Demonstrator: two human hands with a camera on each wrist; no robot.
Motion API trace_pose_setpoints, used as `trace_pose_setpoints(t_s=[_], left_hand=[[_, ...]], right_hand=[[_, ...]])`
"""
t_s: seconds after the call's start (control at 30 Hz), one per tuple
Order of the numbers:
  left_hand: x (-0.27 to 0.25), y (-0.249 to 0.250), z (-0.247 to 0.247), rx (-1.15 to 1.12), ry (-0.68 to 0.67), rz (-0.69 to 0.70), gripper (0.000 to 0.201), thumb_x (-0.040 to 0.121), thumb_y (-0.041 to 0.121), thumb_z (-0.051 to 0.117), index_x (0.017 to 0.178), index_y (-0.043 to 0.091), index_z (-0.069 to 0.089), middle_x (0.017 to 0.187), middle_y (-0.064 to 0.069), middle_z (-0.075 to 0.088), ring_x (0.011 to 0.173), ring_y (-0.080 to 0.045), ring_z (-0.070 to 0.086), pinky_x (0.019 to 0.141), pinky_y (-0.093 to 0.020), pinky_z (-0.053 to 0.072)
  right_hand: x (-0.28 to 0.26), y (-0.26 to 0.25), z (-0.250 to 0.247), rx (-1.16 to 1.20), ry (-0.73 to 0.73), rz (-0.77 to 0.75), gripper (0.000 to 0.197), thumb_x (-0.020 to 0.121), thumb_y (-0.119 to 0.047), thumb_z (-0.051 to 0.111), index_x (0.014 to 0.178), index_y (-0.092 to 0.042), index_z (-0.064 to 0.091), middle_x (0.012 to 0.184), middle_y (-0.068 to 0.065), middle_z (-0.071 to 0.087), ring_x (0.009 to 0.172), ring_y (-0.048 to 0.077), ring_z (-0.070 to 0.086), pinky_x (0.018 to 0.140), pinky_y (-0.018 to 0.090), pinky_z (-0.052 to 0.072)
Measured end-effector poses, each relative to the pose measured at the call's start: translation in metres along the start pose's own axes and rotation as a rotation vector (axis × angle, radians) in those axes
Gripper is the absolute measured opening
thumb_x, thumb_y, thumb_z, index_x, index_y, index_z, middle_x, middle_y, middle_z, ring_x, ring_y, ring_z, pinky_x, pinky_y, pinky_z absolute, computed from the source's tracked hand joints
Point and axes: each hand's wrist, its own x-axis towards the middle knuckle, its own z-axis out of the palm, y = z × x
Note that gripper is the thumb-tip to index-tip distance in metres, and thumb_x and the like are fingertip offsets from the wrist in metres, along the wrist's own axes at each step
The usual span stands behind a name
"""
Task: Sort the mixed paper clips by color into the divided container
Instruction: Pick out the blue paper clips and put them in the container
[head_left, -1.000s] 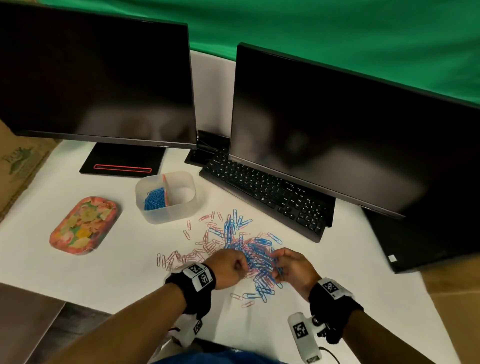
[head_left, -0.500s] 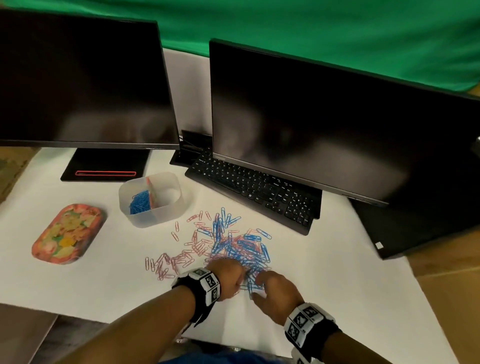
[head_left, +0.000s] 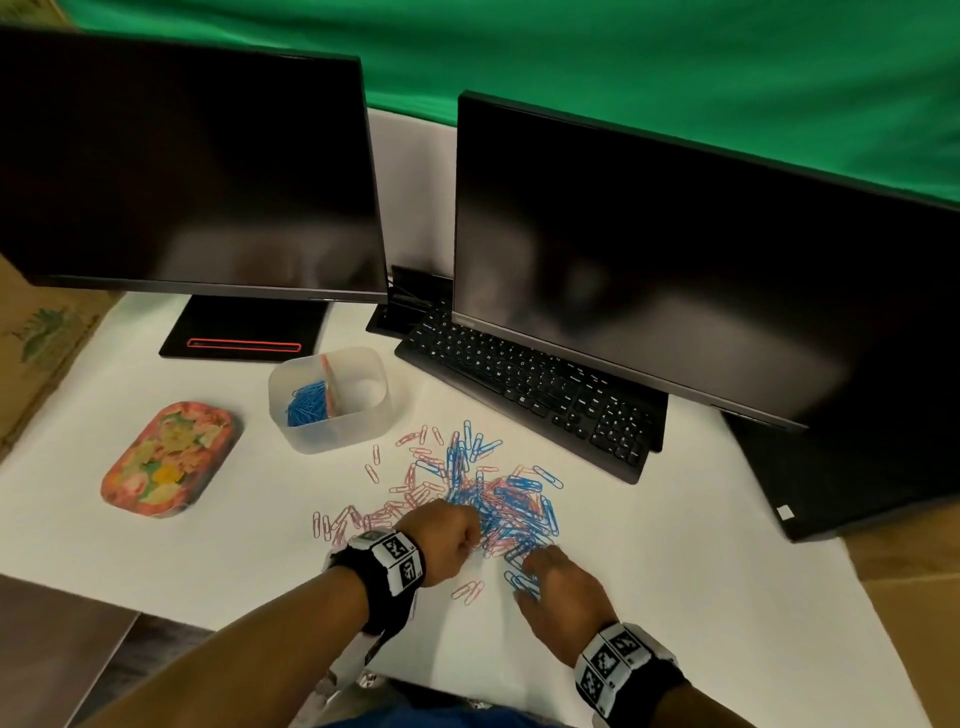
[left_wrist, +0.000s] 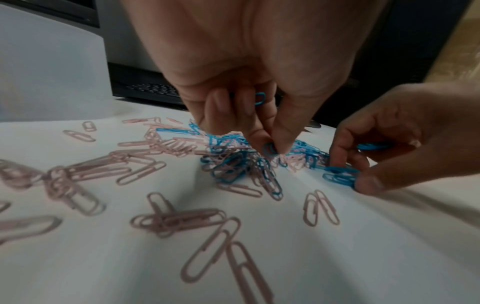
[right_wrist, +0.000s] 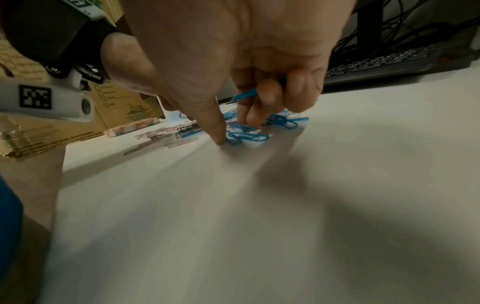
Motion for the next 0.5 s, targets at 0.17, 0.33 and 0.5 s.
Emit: trace_pose_setpoints(t_s=[0.17, 0.33, 0.5], left_hand=[[0.002, -0.005, -0.004, -0.137, 0.04, -0.072, 0.038, 0.089, 0.014, 0.048, 0.124, 0.02, 0.06, 0.118, -0.003, 0.065, 0.108, -0.022, 0.061, 0.094, -0.027, 0.048], [0.002, -0.015, -0.009, -0.246, 0.028, -0.128, 0.029, 0.089, 0.012, 0.048, 0.11, 0.021, 0.065, 0.106, -0.003, 0.066, 0.088, -0.014, 0.055, 0.079, -0.017, 0.04], [0.0, -0.014, -0.025, -0.641, 0.066, -0.258, 0.017, 0.09, 0.012, 0.052, 0.083, 0.02, 0.065, 0.072, 0.009, 0.057, 0.066, -0.009, 0.051, 0.058, -0.021, 0.035]], right_hand=[[0.003, -0.002, -0.002, -0.035, -0.002, -0.019, 0.022, 0.093, -0.028, 0.049, 0.11, -0.016, 0.056, 0.12, 0.001, 0.055, 0.103, 0.021, 0.059, 0.08, 0.027, 0.045], [0.004, -0.001, -0.004, -0.055, -0.046, -0.002, 0.024, 0.093, -0.029, 0.051, 0.113, -0.016, 0.057, 0.121, 0.001, 0.054, 0.107, 0.021, 0.058, 0.083, 0.028, 0.046], [0.011, -0.006, -0.003, -0.176, -0.131, 0.027, 0.025, 0.096, -0.022, 0.048, 0.119, -0.013, 0.053, 0.127, 0.005, 0.052, 0.112, 0.023, 0.057, 0.088, 0.029, 0.047]])
